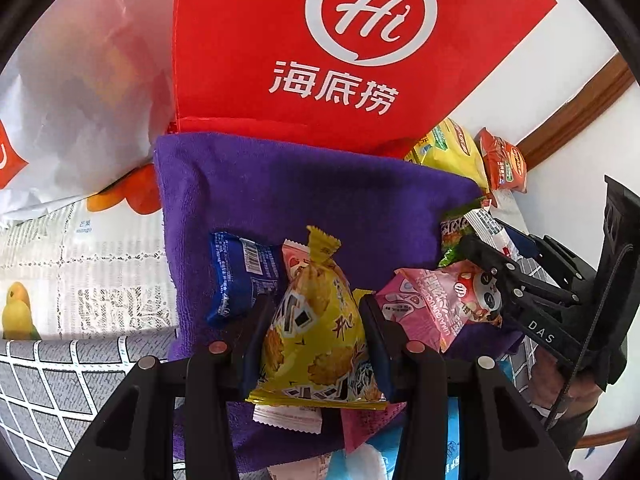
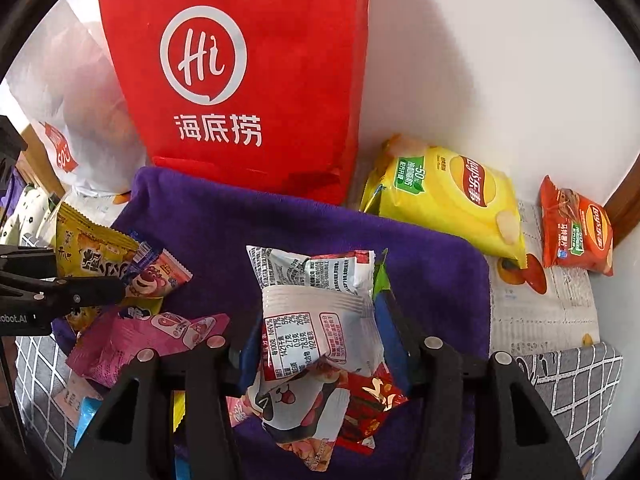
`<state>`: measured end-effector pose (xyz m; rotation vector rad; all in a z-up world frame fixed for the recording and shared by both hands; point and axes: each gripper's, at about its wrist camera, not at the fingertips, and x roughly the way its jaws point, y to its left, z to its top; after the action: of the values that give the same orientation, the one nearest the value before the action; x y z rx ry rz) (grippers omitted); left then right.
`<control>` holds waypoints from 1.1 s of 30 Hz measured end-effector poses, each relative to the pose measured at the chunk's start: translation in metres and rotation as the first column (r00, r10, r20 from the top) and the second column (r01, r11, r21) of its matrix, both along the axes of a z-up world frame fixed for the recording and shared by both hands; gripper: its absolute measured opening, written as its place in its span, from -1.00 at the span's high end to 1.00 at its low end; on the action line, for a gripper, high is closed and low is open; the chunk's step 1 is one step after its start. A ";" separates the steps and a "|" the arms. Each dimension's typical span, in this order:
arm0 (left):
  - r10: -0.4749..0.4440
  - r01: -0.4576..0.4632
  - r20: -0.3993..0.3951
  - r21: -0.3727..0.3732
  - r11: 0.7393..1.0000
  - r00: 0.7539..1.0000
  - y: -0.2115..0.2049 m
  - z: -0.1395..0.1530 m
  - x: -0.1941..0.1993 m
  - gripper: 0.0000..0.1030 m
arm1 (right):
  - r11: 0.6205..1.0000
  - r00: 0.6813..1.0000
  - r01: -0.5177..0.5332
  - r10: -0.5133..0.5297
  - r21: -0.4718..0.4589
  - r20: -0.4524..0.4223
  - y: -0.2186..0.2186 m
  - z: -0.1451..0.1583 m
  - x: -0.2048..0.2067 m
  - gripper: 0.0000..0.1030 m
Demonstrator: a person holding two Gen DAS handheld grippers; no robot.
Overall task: Organize snacks
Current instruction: 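Lower both snacks onto the towel and open both tools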
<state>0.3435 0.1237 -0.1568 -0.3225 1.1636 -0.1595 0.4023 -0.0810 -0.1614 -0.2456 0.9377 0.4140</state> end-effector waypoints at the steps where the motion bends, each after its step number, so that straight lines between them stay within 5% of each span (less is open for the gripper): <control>1: -0.003 0.003 0.000 0.000 1.000 1.000 0.000 0.000 0.000 0.18 | 1.000 1.000 -0.002 0.002 0.001 -0.003 0.000 0.000 0.000 -0.03; 27: -0.023 0.022 -0.019 -0.050 0.999 1.000 -0.003 -0.004 0.003 0.15 | 1.000 0.998 -0.002 0.000 0.024 0.065 0.001 0.025 -0.013 -0.33; 33: -0.033 0.033 0.002 -0.042 0.999 0.999 -0.005 0.005 0.001 -0.17 | 0.999 0.997 0.019 -0.022 0.047 0.072 -0.004 0.033 -0.013 -0.36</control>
<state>0.3442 0.1190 -0.1514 -0.3405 1.1655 -0.2129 0.3892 -0.0854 -0.1287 -0.2074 0.8574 0.4050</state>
